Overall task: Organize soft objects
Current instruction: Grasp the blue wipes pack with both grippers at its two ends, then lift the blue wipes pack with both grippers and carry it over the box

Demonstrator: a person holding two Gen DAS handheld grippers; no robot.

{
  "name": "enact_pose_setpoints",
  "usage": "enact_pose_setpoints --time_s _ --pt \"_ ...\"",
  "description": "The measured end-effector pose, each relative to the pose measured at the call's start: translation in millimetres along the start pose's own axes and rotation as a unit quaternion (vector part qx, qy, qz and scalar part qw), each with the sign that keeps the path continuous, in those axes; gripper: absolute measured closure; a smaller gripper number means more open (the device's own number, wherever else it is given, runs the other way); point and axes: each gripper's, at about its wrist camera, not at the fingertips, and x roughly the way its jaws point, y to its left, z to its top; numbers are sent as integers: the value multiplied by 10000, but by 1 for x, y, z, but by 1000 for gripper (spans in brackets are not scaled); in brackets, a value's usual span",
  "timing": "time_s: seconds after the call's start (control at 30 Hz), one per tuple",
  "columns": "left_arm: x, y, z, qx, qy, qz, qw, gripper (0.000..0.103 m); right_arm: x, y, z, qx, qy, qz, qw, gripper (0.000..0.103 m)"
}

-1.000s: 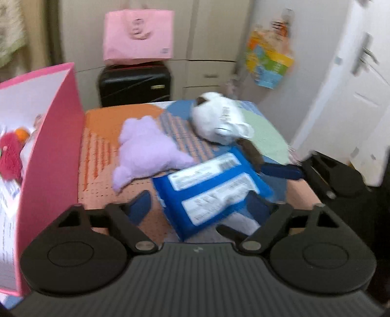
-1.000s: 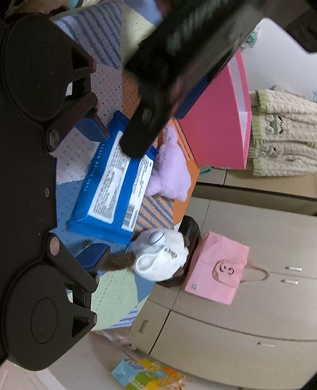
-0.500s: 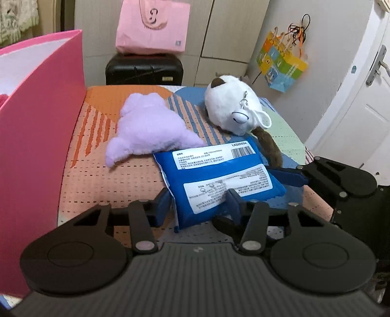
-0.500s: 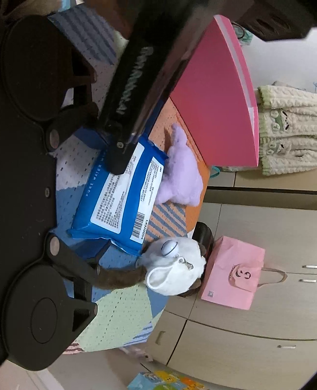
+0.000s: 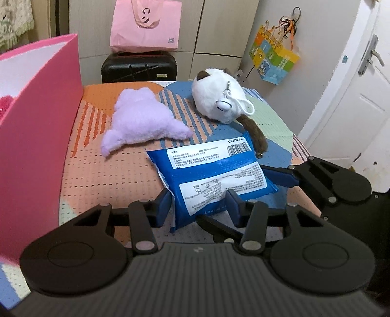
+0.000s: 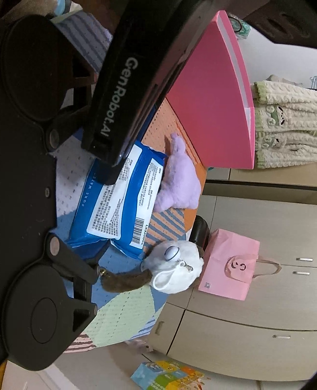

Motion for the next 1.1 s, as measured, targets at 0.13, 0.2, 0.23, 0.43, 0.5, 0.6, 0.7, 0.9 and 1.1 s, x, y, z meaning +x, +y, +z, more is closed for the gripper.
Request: enact_pose_setpoints --time_s 0.13,0.2,0.23,0.43,0.5,0.6,0.7,0.9,1.1 --pt "-13 -4 -4 112 -2 51 9999 56 -7 4 0 118 47 20 9999 20" --pt "-19 -8 -7 231 71 169 9996 56 -12 7 0 186 70 66 9998 21" --pt "-22 -9 -9 233 90 201 9995 56 -14 8 0 212 88 91 9997 21" --pt "-43 -9 -18 244 47 150 9996 56 -32 24 -2 280 121 70 9995 21" --pt "-52 -9 -21 235 6 92 9997 56 -39 28 -2 316 94 67 9994 21" --pt "-65 -8 -24 232 -36 -21 9997 56 -51 34 -1 320 64 39 9995 21" --pt "-79 -7 -29 198 -84 -162 9996 56 -64 40 1 294 83 7 9995 21" --pt "-112 -3 -36 260 -283 -296 9988 56 -95 59 6 179 -80 -52 9998 21" --pt "-153 14 -38 240 -522 -445 9974 55 -122 81 23 -52 -281 44 9996 21"
